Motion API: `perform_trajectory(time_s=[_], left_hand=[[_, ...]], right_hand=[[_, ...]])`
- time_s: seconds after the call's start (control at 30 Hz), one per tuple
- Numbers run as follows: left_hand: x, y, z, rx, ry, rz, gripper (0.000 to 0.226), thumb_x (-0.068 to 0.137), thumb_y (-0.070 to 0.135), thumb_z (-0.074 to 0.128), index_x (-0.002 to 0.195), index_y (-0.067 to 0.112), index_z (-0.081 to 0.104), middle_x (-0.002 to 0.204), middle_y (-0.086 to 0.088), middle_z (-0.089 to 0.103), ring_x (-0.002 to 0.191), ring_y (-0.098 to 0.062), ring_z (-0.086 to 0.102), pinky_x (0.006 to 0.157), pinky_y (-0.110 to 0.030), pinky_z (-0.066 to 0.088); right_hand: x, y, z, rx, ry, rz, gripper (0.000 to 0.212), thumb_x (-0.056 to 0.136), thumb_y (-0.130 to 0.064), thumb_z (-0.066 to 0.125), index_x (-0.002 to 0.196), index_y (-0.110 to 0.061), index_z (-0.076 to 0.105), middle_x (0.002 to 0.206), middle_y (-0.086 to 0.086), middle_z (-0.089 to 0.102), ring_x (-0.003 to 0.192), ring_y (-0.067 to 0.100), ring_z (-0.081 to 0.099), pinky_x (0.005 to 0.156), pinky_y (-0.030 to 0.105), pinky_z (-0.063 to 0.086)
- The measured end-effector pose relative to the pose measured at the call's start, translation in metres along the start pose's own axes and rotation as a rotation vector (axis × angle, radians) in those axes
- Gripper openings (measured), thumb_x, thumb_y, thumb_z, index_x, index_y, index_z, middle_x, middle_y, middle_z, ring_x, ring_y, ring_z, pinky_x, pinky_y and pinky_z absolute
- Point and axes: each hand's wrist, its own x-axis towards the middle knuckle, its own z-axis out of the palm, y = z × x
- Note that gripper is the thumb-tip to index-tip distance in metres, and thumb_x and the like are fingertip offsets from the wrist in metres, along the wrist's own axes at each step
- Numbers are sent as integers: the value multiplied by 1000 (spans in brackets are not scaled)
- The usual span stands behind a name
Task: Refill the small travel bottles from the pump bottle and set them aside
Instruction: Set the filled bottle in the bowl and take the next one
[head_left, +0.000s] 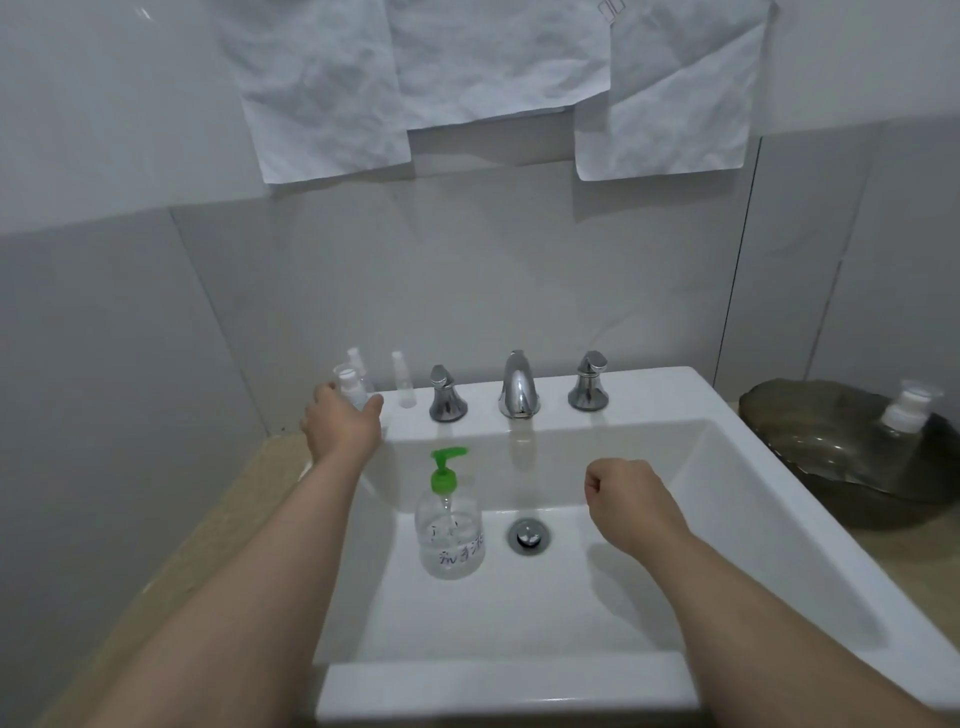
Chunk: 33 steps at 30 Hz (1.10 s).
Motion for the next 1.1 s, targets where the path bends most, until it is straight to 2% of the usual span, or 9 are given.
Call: perform_trajectory(time_s=[0.3, 0.4, 0.5, 0.67, 0.77, 0.83, 0.9, 1.0, 1.1], left_hand=[[10, -4, 20, -70, 102, -101, 34, 93, 23, 71, 116, 2, 59, 123, -23, 64, 115, -43, 59, 94, -46, 46], [-19, 7, 4, -117, 213, 20, 33, 95, 29, 67, 112, 3, 58, 117, -19, 61, 109, -40, 57, 90, -45, 44], [-70, 28, -22, -277, 205, 239, 25, 99, 32, 64, 108, 10, 56, 109, -11, 58, 97, -29, 57, 82, -36, 42], [-175, 54, -55, -394, 23, 604, 17, 98, 38, 60, 103, 22, 57, 92, 1, 54, 81, -14, 52, 71, -22, 39], [-214, 57, -49, -223, -328, 758, 28, 88, 47, 66, 103, 24, 64, 87, 10, 56, 78, -4, 52, 70, -14, 39], [-223, 59, -36, -83, -615, 687, 32, 82, 48, 78, 102, 26, 68, 86, 12, 60, 75, -2, 54, 66, -16, 39], [-220, 57, -21, -6, -772, 539, 44, 76, 49, 85, 109, 27, 68, 90, 12, 63, 76, -2, 58, 66, -19, 44], [-211, 49, -2, 29, -765, 438, 55, 69, 51, 90, 105, 27, 57, 93, 8, 64, 77, -8, 61, 63, -24, 44], [-211, 46, 7, 23, -707, 486, 56, 66, 52, 91, 94, 24, 52, 89, 6, 65, 76, -15, 59, 67, -34, 49]], right_hand=[[4, 3, 1, 27, 10, -4, 31, 83, 2, 40, 66, -22, 49, 78, -1, 58, 65, 21, 50, 52, 27, 34], [6, 4, 1, 45, 31, -1, 31, 84, 3, 41, 66, -21, 50, 78, 0, 59, 67, 24, 53, 52, 27, 36], [8, 3, 1, 66, 23, -11, 32, 84, 3, 41, 65, -20, 52, 79, 3, 61, 74, 28, 60, 58, 31, 45], [4, 0, -7, 331, 27, 75, 29, 85, 5, 42, 68, -8, 61, 77, 9, 67, 68, 25, 59, 59, 29, 46], [-1, -5, -20, 732, 43, 254, 27, 83, 8, 44, 71, -5, 63, 72, 16, 68, 55, 26, 59, 53, 29, 45], [-8, -3, -31, 920, 31, 399, 20, 88, 5, 49, 78, -3, 64, 67, 15, 65, 53, 26, 56, 54, 31, 44], [-14, 4, -37, 988, -3, 521, 17, 89, -5, 49, 84, -3, 65, 70, 13, 67, 56, 26, 56, 56, 30, 44], [-23, 12, -34, 935, -122, 594, 36, 97, -31, 43, 89, -5, 66, 81, 13, 70, 64, 27, 59, 62, 30, 43], [-25, 12, -28, 822, -340, 565, 67, 102, -66, 33, 96, -8, 66, 84, 13, 69, 63, 27, 63, 59, 29, 41]])
